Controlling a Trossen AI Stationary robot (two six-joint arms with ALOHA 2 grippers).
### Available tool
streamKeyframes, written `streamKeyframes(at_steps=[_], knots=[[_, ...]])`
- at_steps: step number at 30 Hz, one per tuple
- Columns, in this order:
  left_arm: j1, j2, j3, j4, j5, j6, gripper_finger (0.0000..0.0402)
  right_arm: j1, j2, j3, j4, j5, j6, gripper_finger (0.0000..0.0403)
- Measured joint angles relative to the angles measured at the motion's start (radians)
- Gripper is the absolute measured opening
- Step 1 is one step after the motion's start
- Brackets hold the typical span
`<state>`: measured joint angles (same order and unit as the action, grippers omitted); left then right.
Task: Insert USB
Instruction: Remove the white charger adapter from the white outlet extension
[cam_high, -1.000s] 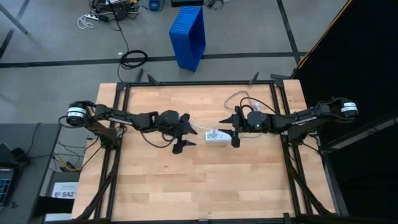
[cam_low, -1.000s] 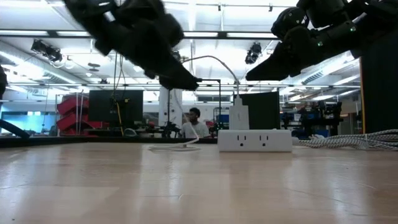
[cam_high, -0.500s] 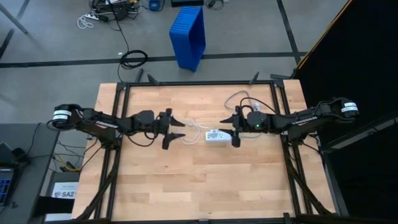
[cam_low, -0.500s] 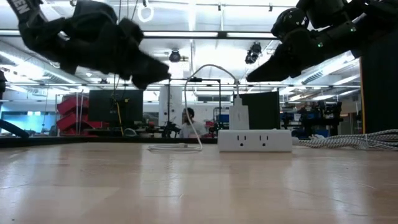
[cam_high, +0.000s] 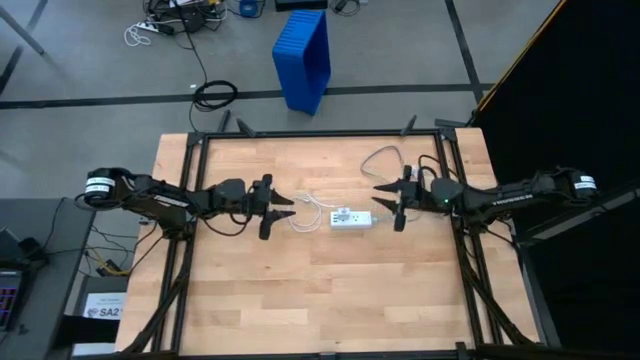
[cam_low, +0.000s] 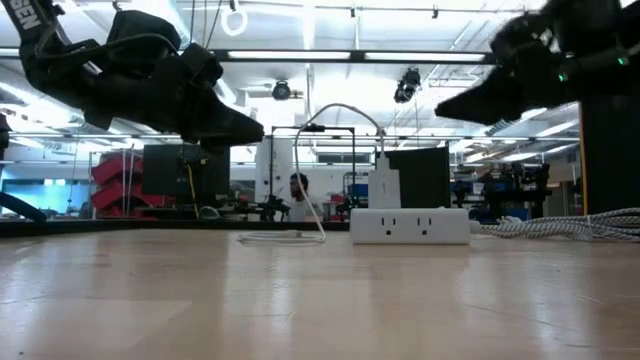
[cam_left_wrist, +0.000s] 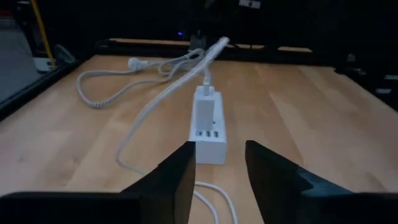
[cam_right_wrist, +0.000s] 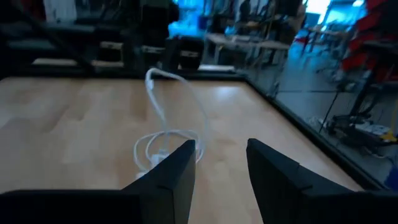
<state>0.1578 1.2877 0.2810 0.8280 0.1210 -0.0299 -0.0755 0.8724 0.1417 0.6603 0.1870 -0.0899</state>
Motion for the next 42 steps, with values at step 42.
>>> streamKeyframes(at_steps=[42], knots=[[-0.107, 0.185, 0.132, -0.001, 0.071, 0.005, 0.0121, -0.033, 0.005, -0.045, 0.140, -0.006, 0.021, 0.0125]])
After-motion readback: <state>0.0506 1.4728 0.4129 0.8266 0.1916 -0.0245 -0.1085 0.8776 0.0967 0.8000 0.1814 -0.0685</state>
